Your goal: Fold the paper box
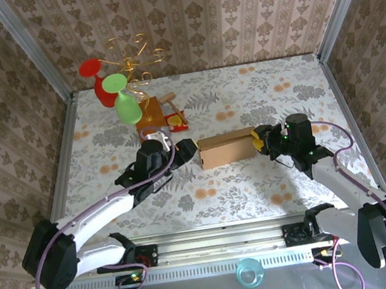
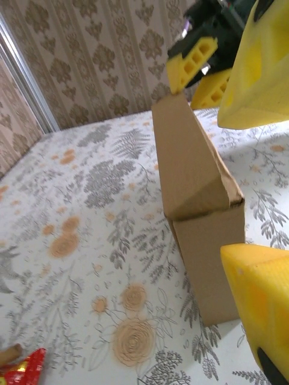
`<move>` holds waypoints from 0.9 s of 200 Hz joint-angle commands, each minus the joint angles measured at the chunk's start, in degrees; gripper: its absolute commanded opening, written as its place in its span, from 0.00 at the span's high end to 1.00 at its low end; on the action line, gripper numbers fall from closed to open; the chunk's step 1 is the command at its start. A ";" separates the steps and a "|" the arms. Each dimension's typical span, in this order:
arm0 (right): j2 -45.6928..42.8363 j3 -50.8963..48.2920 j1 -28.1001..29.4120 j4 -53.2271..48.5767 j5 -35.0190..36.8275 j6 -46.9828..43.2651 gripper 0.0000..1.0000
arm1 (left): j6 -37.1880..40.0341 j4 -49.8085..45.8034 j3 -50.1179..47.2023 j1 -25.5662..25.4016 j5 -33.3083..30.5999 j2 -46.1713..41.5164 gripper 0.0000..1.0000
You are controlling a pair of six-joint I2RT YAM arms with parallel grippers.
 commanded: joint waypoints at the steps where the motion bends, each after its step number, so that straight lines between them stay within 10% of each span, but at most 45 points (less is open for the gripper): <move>1: 1.12 -1.15 0.09 -3.02 0.36 -0.68 0.69 | -0.88 -1.29 1.47 0.51 0.36 0.06 0.47; 80: 1.36 -1.13 0.10 -3.20 0.36 -0.93 0.75 | -3.32 5.21 2.24 0.35 5.52 9.28 0.49; 155: 2.70 -1.76 0.10 -2.49 0.25 -1.20 0.85 | -5.15 9.69 -1.96 0.44 6.52 11.40 0.82; 180: 2.84 -2.15 0.10 -2.65 0.64 -1.29 0.88 | -4.91 9.72 -2.19 0.27 5.79 8.91 0.76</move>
